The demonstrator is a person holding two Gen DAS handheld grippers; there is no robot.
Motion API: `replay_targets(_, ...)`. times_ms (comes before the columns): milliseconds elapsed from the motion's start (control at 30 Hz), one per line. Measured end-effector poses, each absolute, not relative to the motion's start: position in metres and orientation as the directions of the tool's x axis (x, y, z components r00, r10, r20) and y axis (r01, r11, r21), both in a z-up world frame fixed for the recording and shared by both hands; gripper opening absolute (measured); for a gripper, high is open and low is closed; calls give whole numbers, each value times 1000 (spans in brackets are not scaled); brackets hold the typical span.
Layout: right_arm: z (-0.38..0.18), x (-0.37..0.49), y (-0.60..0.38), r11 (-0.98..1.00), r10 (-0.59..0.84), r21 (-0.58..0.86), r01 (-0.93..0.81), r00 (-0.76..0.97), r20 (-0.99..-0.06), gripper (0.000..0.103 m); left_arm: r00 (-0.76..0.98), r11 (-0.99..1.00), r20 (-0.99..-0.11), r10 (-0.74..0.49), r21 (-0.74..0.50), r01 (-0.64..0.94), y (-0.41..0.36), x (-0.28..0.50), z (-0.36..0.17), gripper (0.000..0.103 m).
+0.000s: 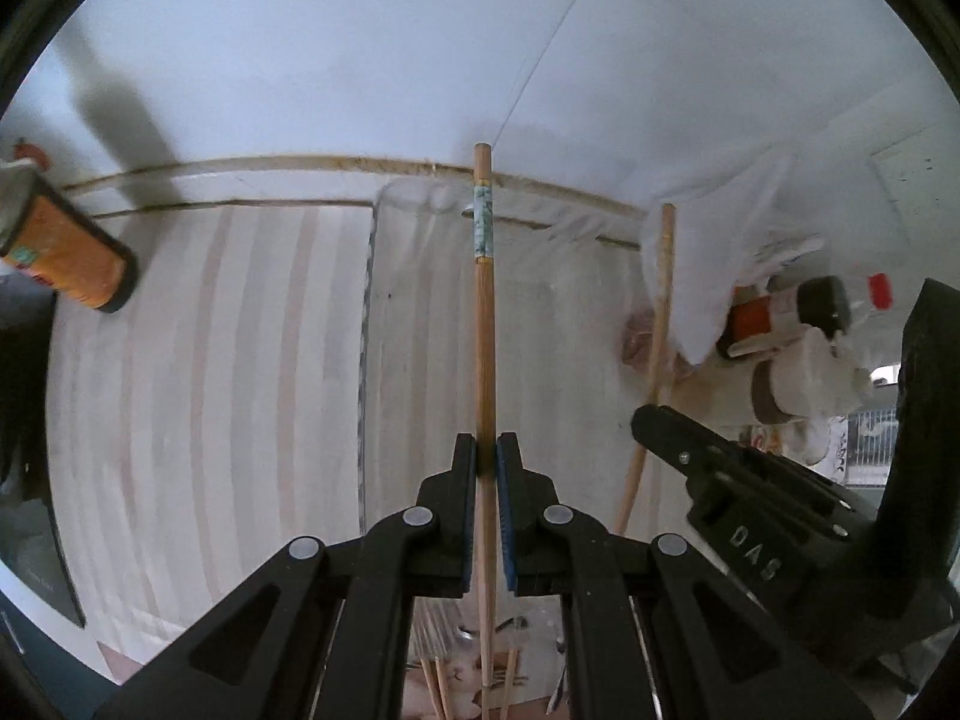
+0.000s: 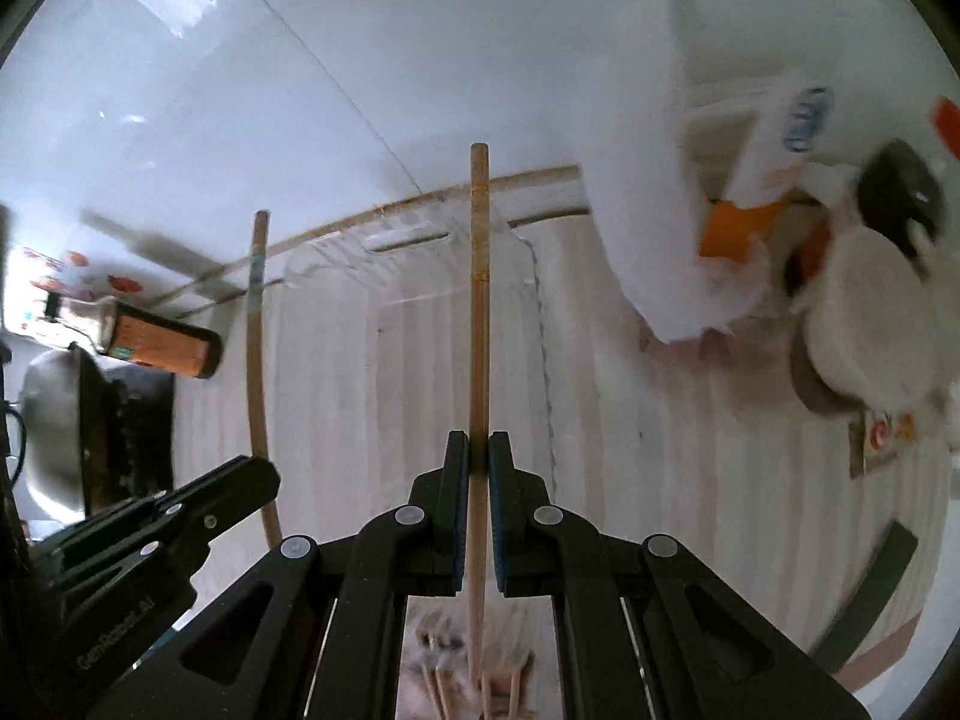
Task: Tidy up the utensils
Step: 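Carry both chopsticks into the clear plastic tray and open both tools, then move both tools back over the utensils on the placemat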
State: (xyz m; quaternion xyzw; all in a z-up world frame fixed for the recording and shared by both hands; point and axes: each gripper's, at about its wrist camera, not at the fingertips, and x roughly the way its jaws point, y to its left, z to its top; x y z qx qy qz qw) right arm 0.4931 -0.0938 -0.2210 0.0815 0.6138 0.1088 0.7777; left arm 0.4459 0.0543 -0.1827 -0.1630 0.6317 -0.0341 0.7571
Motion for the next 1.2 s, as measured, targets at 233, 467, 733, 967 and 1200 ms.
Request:
replay_targets(233, -241, 500, -92, 969, 244, 235, -71, 186, -952, 38, 187, 958, -961, -202, -233, -164, 62, 445, -191, 16)
replay_targets(467, -213, 465, -112, 980, 197, 184, -71, 293, -935, 55, 337, 980, -941, 4, -63, -187, 72, 407, -167, 91)
replay_targets(733, -185, 399, -125, 994, 99, 63, -89, 497, -862, 84, 457, 948, -855, 246, 114, -296, 63, 333, -151, 103)
replay_targets(967, -182, 343, -142, 994, 104, 65, -91, 537, -837, 84, 469, 926, -826, 313, 155, -344, 52, 281, -160, 103)
replay_targets(1200, -225, 300, -167, 986, 166, 152, -67, 414, -895, 45, 327, 951, -921, 211, 116, -288, 40, 242, -229, 89)
